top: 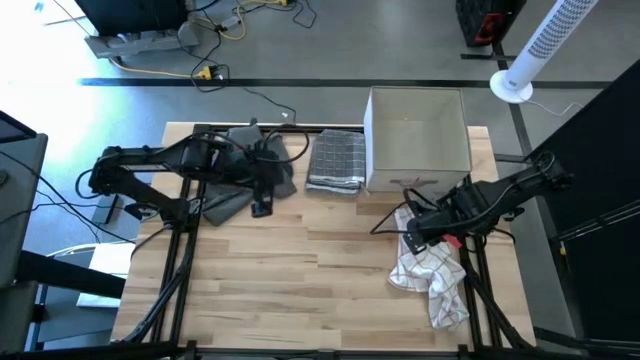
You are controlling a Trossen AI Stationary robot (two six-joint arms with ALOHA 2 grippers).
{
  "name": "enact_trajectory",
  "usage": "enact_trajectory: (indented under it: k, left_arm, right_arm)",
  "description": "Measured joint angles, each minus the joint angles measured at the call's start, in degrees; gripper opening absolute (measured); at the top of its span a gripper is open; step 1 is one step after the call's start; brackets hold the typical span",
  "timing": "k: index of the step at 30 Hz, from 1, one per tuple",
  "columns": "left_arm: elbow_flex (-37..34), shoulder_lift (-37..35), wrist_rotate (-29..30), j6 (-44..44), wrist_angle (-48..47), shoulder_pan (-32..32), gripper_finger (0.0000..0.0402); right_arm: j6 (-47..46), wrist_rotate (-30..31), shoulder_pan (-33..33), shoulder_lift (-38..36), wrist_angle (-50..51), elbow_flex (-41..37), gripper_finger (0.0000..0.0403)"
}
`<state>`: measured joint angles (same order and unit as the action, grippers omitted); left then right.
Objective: Fold towel
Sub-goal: Fold the white checkered towel
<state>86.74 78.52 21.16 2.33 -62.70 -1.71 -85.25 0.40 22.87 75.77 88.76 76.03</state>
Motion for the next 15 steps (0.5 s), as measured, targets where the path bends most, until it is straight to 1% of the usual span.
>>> enact_trajectory:
  k: [3, 7, 10, 12, 15]
  left_arm:
    - [-0.02, 2.13, 2.22, 1.77, -0.04, 0.8, 0.0024]
    - [-0.02, 5.94, 2.24, 2.57, -0.38, 2.62, 0.0053]
    - [-0.04, 8.97, 2.56, 3.06, -2.49, 3.57, 0.0076]
    - [-0.04, 10.48, 3.72, 3.11, -4.34, 3.73, 0.0089]
    - [-0.04, 12.46, 5.11, 3.08, -5.25, 3.46, 0.0102]
  right_arm:
    - [-1.07, 0.33, -0.1, -0.26, 1.49, -0.09, 0.0001]
    - [-2.99, 0.61, -0.11, -1.31, 1.26, -2.93, 0.0001]
    - [-4.38, -1.11, -0.09, -1.35, 0.55, -6.06, 0.0003]
    - [-3.85, -3.13, -0.1, -1.35, -1.71, -8.14, 0.0015]
    - [-2.95, -3.72, 0.04, -1.35, -5.5, -10.79, 0.005]
